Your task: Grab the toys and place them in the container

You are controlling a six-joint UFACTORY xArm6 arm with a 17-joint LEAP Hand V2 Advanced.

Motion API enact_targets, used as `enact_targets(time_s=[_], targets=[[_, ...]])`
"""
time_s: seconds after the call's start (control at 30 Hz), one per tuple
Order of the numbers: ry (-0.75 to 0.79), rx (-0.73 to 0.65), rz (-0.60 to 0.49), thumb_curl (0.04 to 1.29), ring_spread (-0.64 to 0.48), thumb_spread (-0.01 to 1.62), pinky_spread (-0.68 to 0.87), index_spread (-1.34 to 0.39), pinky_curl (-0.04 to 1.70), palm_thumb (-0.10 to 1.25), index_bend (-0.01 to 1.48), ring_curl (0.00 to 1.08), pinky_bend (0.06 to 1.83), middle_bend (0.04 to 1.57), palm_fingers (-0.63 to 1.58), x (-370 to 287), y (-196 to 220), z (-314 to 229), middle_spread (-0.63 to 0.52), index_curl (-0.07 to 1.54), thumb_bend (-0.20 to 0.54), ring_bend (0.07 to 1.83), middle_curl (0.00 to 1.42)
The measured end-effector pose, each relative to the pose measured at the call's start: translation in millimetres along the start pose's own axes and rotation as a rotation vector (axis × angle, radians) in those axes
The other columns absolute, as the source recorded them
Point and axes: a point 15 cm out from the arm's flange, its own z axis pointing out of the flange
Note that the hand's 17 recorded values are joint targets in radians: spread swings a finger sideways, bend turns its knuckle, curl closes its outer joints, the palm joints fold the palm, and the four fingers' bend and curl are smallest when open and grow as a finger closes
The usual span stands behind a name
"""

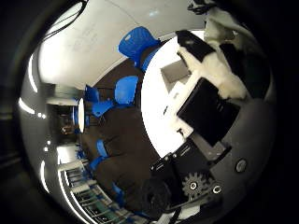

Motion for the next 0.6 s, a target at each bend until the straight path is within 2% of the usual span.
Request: enact_targets(time_s=[0.07,0.1,0.13,0.17,0.23,0.27,0.37,0.5,0.6], targets=[[-0.014,-0.01,-0.005,0.5,-0.25,1.26,-0.48,-0.32,0.77,0.69,0.41,0.53,1.12,1.07,0.79,-3.6,2.3,1.0,-0.19,0.76,-0.026,1.3,0.55],[-0.021,-0.017,-0.007,0.48,-0.25,1.26,-0.5,-0.35,0.76,0.68,0.35,0.52,1.14,0.98,0.65,-4.5,4.0,1.4,-0.2,0.74,-0.022,1.26,0.52],[-0.028,-0.025,-0.007,0.46,-0.22,1.25,-0.44,-0.41,0.75,0.67,0.35,0.5,1.06,0.89,0.43,-4.9,6.1,1.6,-0.2,0.71,-0.022,1.17,0.49],[-0.03,-0.038,-0.007,0.44,-0.13,1.23,-0.29,-0.44,0.77,0.66,0.39,0.48,0.98,0.78,0.15,-4.9,9.1,2.6,-0.17,0.7,-0.026,1.06,0.46],[-0.025,-0.085,-0.015,0.41,0.06,1.2,0.04,-0.49,0.68,0.65,0.36,0.34,0.9,0.61,0.0,-2.8,20.3,6.0,-0.08,0.58,-0.024,0.84,0.38],[-0.023,-0.103,-0.021,0.4,0.12,1.18,0.17,-0.49,0.64,0.64,0.33,0.31,0.86,0.61,-0.01,-1.4,24.8,6.9,-0.06,0.55,-0.026,0.76,0.37],[-0.021,-0.124,-0.029,0.37,0.21,1.15,0.41,-0.48,0.54,0.61,0.23,0.24,0.72,0.6,0.0,9.3,29.9,6.9,-0.03,0.46,-0.024,0.6,0.36],[-0.015,-0.106,-0.027,0.34,0.24,1.14,0.5,-0.47,0.44,0.6,0.17,0.21,0.62,0.56,0.04,24.0,30.9,-1.0,-0.03,0.39,-0.022,0.48,0.35],[-0.009,-0.074,-0.029,0.33,0.25,1.13,0.5,-0.47,0.41,0.59,0.17,0.2,0.57,0.54,0.06,42.2,35.3,-16.6,-0.03,0.37,-0.023,0.44,0.34]])
